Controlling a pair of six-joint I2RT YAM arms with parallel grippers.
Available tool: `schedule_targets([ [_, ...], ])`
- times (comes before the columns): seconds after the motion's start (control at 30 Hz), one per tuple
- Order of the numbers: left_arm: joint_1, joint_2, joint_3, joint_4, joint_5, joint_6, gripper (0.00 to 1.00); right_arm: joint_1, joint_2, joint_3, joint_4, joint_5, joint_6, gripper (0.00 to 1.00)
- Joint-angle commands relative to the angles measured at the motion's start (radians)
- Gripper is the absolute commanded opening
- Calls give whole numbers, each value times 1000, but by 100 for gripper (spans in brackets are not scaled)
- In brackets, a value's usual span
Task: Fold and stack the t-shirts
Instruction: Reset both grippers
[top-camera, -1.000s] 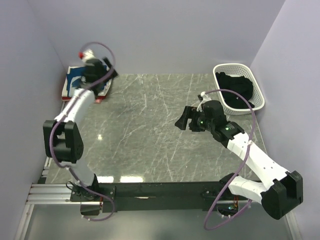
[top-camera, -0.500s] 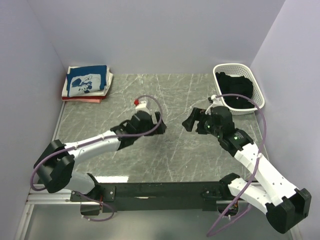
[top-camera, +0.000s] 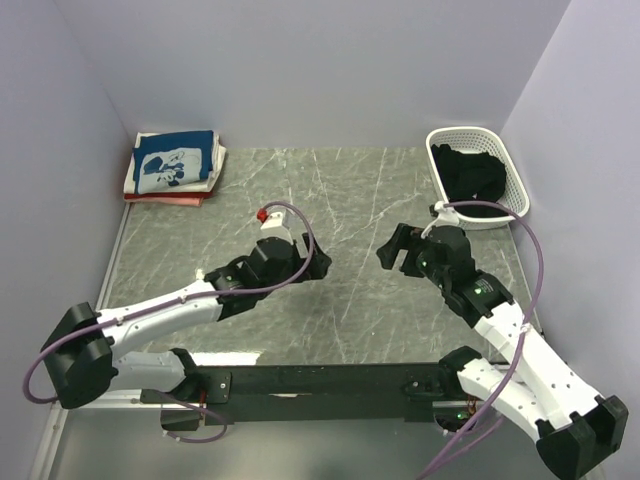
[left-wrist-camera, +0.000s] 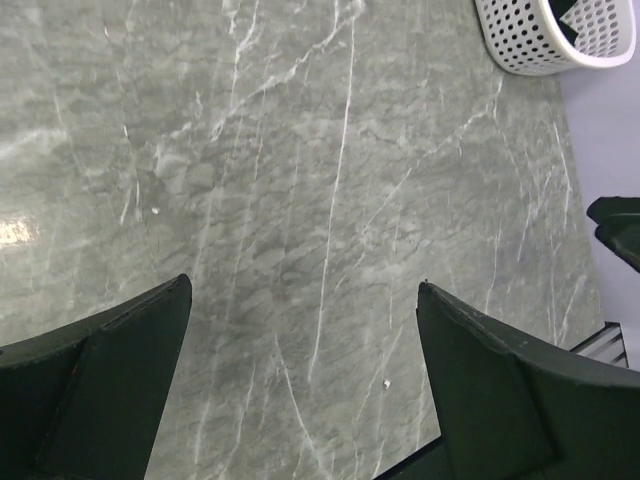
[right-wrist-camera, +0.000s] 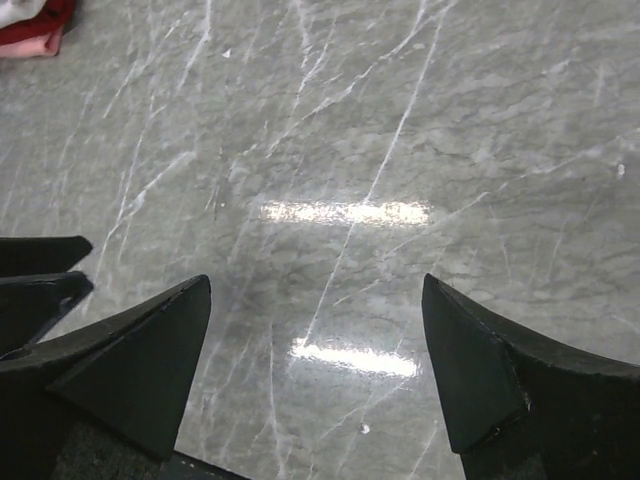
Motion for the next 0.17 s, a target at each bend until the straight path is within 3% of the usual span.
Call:
schedule_targets([
  [0.0, -2, -31, 48, -14, -39, 44, 99, -6, -11, -3, 13, 54, 17, 92],
  [0.13, -2, -62, 38, 4, -29, 51, 99, -6, 3, 6, -13, 68, 17, 92],
])
